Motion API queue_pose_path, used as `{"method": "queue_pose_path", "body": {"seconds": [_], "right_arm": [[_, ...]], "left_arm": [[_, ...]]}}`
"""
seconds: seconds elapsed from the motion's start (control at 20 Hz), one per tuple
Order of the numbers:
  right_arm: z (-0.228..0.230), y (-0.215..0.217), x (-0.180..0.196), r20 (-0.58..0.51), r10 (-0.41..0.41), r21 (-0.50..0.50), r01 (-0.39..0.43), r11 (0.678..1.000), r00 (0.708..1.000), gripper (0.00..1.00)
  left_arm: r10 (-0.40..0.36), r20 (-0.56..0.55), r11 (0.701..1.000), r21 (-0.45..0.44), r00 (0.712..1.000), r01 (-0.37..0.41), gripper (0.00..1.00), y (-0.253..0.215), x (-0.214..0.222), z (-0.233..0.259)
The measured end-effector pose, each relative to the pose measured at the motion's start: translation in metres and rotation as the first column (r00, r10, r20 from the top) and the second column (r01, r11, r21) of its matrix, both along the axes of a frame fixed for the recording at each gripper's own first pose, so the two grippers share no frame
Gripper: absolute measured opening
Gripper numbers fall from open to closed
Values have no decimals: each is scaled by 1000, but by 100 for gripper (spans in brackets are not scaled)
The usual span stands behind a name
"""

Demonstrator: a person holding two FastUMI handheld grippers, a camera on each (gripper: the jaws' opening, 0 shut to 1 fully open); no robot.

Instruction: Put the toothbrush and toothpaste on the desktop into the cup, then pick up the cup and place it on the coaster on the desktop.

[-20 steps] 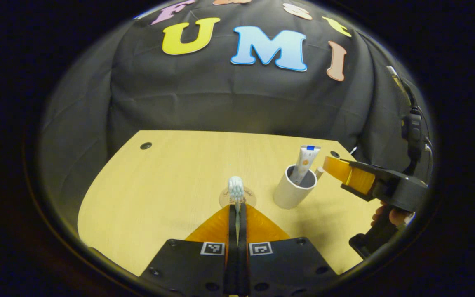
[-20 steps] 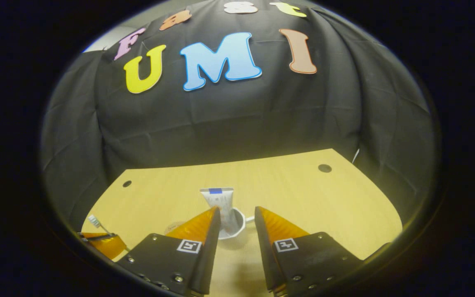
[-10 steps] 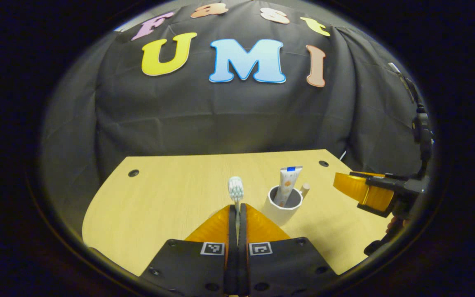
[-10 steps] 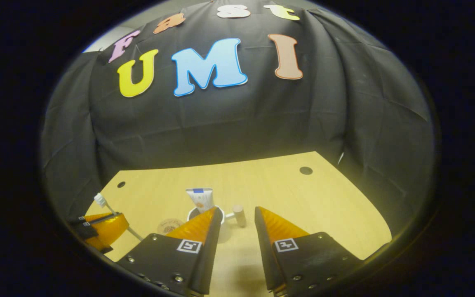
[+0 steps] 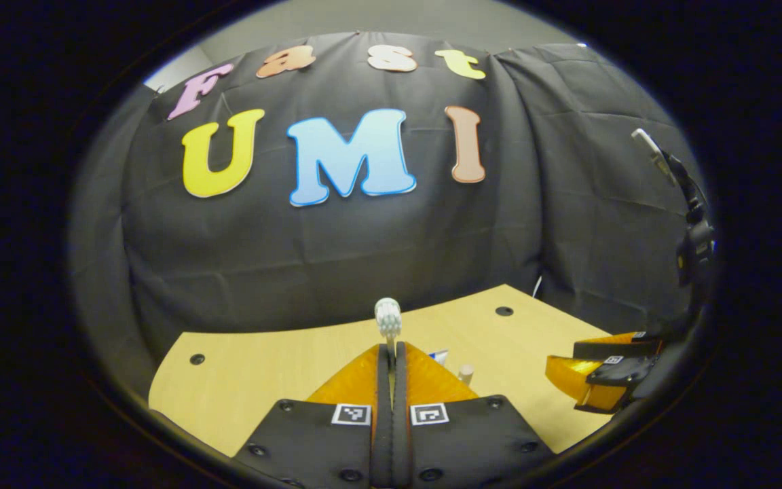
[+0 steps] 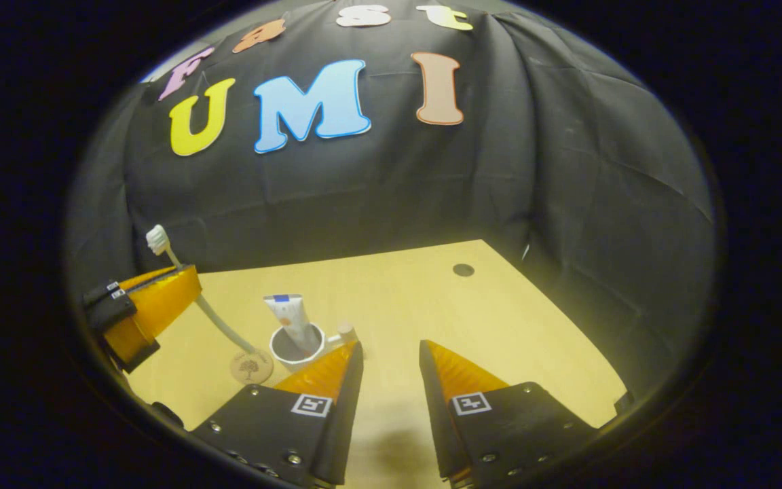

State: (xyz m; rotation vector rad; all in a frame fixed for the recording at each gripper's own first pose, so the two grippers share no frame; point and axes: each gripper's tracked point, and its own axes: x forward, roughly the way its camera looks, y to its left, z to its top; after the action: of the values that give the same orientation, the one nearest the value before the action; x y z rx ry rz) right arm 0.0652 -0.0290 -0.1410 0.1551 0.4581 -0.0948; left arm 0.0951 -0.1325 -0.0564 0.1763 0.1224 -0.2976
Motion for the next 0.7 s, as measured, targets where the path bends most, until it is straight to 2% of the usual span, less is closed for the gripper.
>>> {"method": "queue_pose_path", "body": {"seconds": [0.15, 0.35, 0.4, 0.7], "right_arm": [[-6, -14, -7, -23, -44, 2, 44, 999, 999, 49], [-15, -30, -11, -57, -90, 10, 90, 996, 994, 49], [-16, -34, -13, -66, -100, 11, 101, 995, 993, 49], [-25, -48, -22, -112, -125, -14, 124, 992, 986, 49]], "left_arm": [[-38, 22, 999, 16, 999, 37, 7, -28, 13, 2], [-47, 30, 999, 14, 998, 47, 7, -44, 25, -8], [-48, 33, 999, 19, 998, 47, 7, -34, 24, -13], [-42, 25, 998, 46, 999, 41, 7, -44, 45, -54]]}}
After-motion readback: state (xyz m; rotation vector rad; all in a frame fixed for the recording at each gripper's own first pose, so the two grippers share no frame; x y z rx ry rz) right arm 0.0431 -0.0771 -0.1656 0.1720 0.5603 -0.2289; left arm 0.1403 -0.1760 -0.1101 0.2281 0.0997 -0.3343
